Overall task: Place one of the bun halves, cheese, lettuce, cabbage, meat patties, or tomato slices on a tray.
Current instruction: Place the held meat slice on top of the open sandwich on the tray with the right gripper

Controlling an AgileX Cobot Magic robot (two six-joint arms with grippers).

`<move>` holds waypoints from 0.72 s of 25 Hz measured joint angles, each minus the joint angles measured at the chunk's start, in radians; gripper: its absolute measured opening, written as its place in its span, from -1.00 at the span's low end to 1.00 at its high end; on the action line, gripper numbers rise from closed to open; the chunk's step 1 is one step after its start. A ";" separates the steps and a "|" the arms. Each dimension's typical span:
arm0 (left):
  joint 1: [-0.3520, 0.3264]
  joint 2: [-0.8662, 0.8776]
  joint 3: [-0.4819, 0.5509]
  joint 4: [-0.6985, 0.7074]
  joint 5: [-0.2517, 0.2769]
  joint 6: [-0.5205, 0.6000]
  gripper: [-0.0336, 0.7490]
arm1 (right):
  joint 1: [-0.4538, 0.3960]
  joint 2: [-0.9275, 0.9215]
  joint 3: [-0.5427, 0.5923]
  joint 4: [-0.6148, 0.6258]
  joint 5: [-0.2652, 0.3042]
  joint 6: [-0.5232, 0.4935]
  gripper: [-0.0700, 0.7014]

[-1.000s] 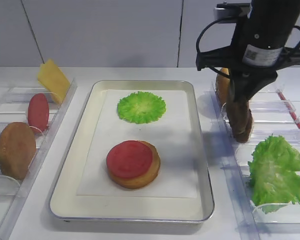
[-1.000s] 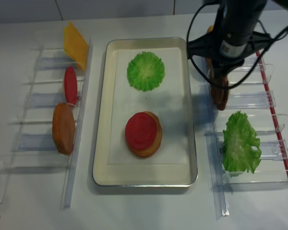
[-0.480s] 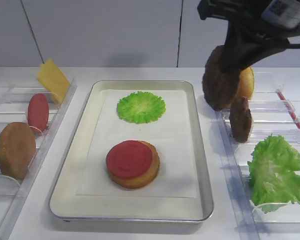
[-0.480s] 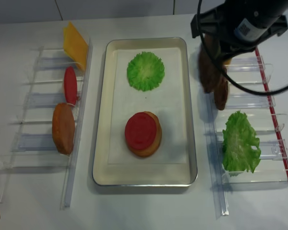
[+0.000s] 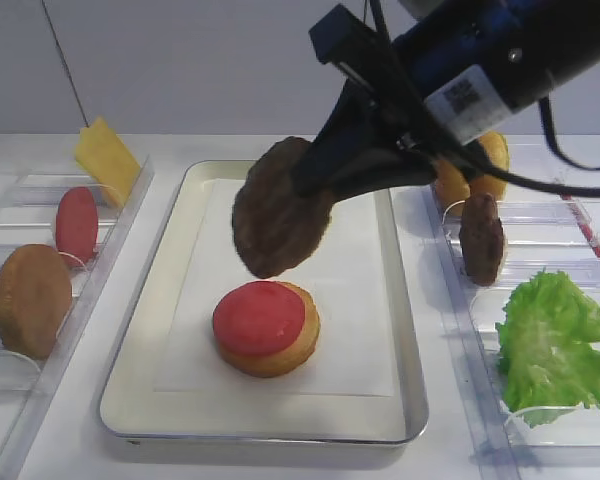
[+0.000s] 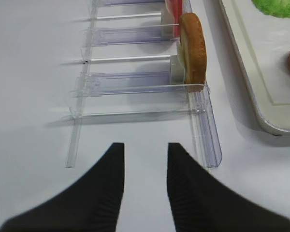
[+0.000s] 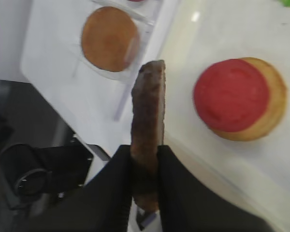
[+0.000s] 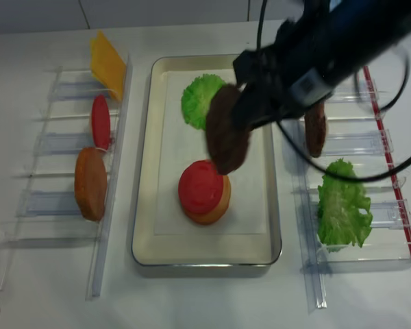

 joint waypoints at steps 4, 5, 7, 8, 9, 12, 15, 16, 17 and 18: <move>0.000 0.000 0.000 0.000 0.000 0.000 -0.39 | 0.000 0.000 0.143 0.315 -0.059 -0.238 -0.38; 0.000 0.000 0.000 0.000 0.000 0.000 -0.39 | 0.000 0.000 0.172 0.378 -0.069 -0.286 -0.38; 0.000 0.000 0.000 0.000 0.000 0.000 -0.39 | 0.000 0.000 0.243 0.507 -0.084 -0.389 -0.38; 0.000 0.000 0.000 0.000 0.000 0.000 -0.39 | 0.000 0.000 0.268 0.542 -0.092 -0.422 -0.38; 0.000 0.000 0.000 0.000 0.000 0.000 -0.39 | 0.000 0.000 0.295 0.575 -0.098 -0.456 -0.38; 0.000 0.000 0.000 0.000 0.000 0.000 -0.39 | 0.000 0.008 0.353 0.636 -0.108 -0.528 -0.38; 0.000 0.000 0.000 0.000 0.000 0.000 -0.39 | 0.000 0.050 0.382 0.670 -0.108 -0.560 -0.38; 0.000 0.000 0.000 0.000 0.000 0.000 -0.39 | 0.000 0.072 0.387 0.682 -0.109 -0.570 -0.38; 0.000 0.000 0.000 0.000 0.000 0.000 -0.39 | 0.000 0.093 0.391 0.696 -0.110 -0.580 -0.38; 0.000 0.000 0.000 0.000 0.000 0.000 -0.39 | 0.000 0.115 0.394 0.715 -0.112 -0.595 -0.38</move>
